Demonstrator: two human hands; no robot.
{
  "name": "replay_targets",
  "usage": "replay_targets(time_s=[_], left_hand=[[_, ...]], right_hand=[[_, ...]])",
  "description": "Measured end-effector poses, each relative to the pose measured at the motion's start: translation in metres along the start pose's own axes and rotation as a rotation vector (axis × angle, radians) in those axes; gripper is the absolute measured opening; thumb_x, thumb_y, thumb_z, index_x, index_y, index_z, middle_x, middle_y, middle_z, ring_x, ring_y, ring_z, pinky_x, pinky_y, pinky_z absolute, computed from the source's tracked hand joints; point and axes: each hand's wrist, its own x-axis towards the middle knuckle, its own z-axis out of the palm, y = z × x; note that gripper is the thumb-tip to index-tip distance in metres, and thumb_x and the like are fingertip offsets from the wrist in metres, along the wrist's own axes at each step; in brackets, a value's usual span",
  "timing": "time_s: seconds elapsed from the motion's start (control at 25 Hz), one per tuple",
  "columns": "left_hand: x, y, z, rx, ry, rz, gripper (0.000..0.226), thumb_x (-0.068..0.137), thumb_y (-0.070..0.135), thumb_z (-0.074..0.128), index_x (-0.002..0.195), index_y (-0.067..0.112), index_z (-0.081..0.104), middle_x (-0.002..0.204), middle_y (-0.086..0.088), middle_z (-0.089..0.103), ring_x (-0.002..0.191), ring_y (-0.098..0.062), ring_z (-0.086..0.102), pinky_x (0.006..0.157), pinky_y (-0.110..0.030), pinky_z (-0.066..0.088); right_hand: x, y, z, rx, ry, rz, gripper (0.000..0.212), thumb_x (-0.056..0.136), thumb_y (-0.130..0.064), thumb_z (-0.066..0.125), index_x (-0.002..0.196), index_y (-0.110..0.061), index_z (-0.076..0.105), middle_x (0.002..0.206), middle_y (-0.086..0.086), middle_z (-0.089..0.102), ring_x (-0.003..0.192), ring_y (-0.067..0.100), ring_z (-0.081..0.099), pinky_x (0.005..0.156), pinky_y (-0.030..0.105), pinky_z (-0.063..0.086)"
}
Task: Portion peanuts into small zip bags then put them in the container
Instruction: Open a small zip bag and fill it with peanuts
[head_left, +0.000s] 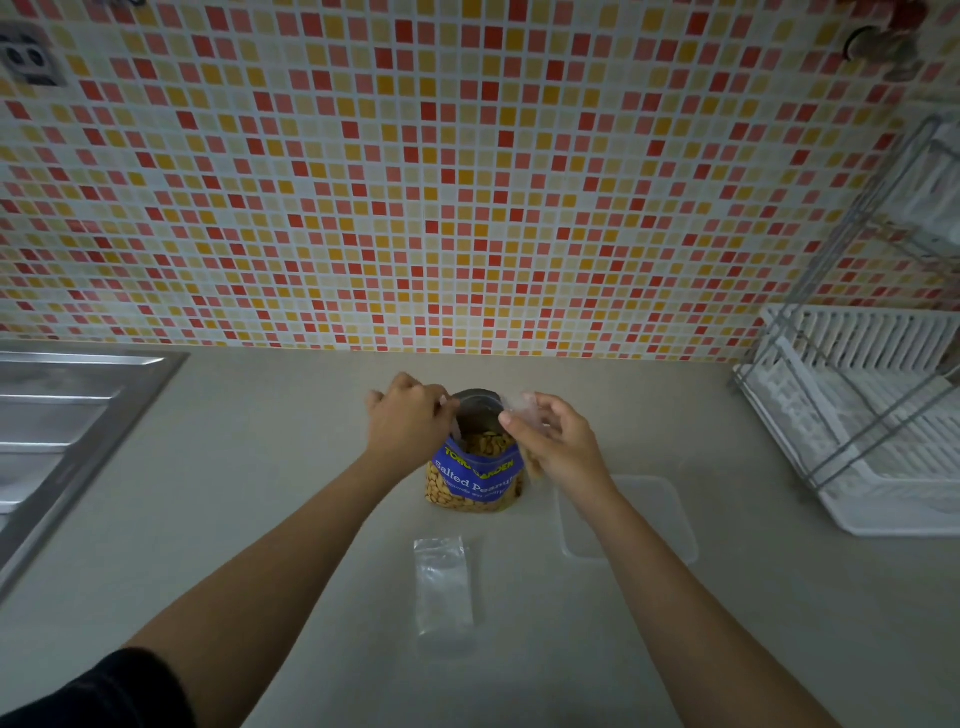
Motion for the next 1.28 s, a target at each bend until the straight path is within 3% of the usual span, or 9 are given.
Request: replay_targets(time_s=[0.12,0.24,0.4,0.6,0.8,0.92,1.12,1.2,1.28], left_hand=[[0.008,0.005,0.002,-0.219,-0.006,-0.295,0.031,0.092,0.033,0.045,0.087,0.012,0.067,0.079,-0.006,0.058,0.086,-0.023,0.053,0.087,-0.042,0.039],[0.008,0.005,0.000,-0.498,-0.034,-0.409,0.030,0.090,0.030,0.050,0.081,0.010,0.069,0.075,-0.007,0.064,0.076,-0.021,0.056,0.075,-0.037,0.046],[0.006,0.006,-0.006,-0.856,-0.050,-0.519,0.023,0.092,0.023,0.051,0.082,0.008,0.066,0.074,-0.005,0.062,0.071,-0.013,0.054,0.059,-0.021,0.041],[0.009,-0.005,-0.011,-0.985,-0.001,-0.596,0.023,0.093,0.023,0.047,0.094,0.006,0.062,0.082,-0.007,0.062,0.085,-0.018,0.054,0.074,-0.029,0.038],[0.008,-0.021,-0.019,-1.019,0.022,-0.665,0.020,0.094,0.022,0.046,0.092,0.007,0.060,0.080,-0.005,0.059,0.072,-0.012,0.051,0.057,-0.022,0.034],[0.013,-0.024,-0.033,-1.054,0.082,-0.690,0.018,0.094,0.023,0.048,0.095,0.008,0.059,0.077,-0.003,0.059,0.071,-0.010,0.052,0.063,-0.022,0.037],[0.023,-0.006,-0.066,-1.055,0.159,-0.551,0.018,0.093,0.025,0.049,0.096,0.010,0.059,0.078,0.002,0.061,0.074,-0.010,0.056,0.077,-0.027,0.040],[0.017,0.007,-0.075,-0.963,0.179,-0.368,0.022,0.093,0.026,0.049,0.094,0.009,0.063,0.079,0.000,0.063,0.078,-0.015,0.058,0.078,-0.027,0.044],[0.006,0.020,-0.082,-0.730,0.240,-0.100,0.025,0.093,0.028,0.049,0.088,0.010,0.065,0.078,-0.005,0.065,0.071,-0.013,0.058,0.067,-0.017,0.043]], right_hand=[[0.002,0.005,-0.002,0.016,-0.006,0.025,0.064,0.070,-0.048,0.073,0.124,-0.020,0.052,0.123,-0.001,0.059,0.109,0.014,0.058,0.092,0.032,0.050],[0.002,0.006,-0.004,0.036,-0.019,0.037,0.064,0.070,-0.048,0.073,0.124,-0.020,0.052,0.125,-0.001,0.059,0.111,0.014,0.057,0.093,0.032,0.050],[0.004,0.006,-0.005,0.056,0.006,0.036,0.060,0.071,-0.047,0.073,0.121,-0.021,0.054,0.123,-0.001,0.060,0.109,0.014,0.058,0.091,0.032,0.050],[0.001,-0.001,-0.014,-0.064,0.078,-0.051,0.053,0.072,-0.043,0.073,0.118,-0.024,0.054,0.113,-0.009,0.057,0.105,0.010,0.055,0.088,0.031,0.050],[-0.001,-0.003,-0.018,-0.302,0.080,-0.183,0.059,0.070,-0.043,0.075,0.121,-0.021,0.054,0.113,-0.006,0.059,0.100,0.007,0.053,0.081,0.023,0.045],[-0.001,-0.002,-0.012,-0.464,0.072,-0.239,0.062,0.069,-0.045,0.074,0.123,-0.021,0.054,0.118,-0.004,0.060,0.101,0.010,0.055,0.081,0.025,0.046],[-0.002,-0.008,0.003,-0.437,0.066,-0.248,0.061,0.069,-0.048,0.073,0.121,-0.022,0.054,0.112,-0.006,0.062,0.097,0.010,0.057,0.078,0.025,0.048],[-0.004,-0.011,0.009,-0.308,0.087,-0.235,0.056,0.070,-0.045,0.074,0.118,-0.022,0.055,0.104,-0.009,0.061,0.095,0.008,0.057,0.074,0.019,0.046],[-0.005,-0.014,0.015,-0.175,0.113,-0.225,0.050,0.070,-0.042,0.076,0.112,-0.024,0.057,0.101,-0.010,0.063,0.092,0.008,0.060,0.075,0.021,0.049]])
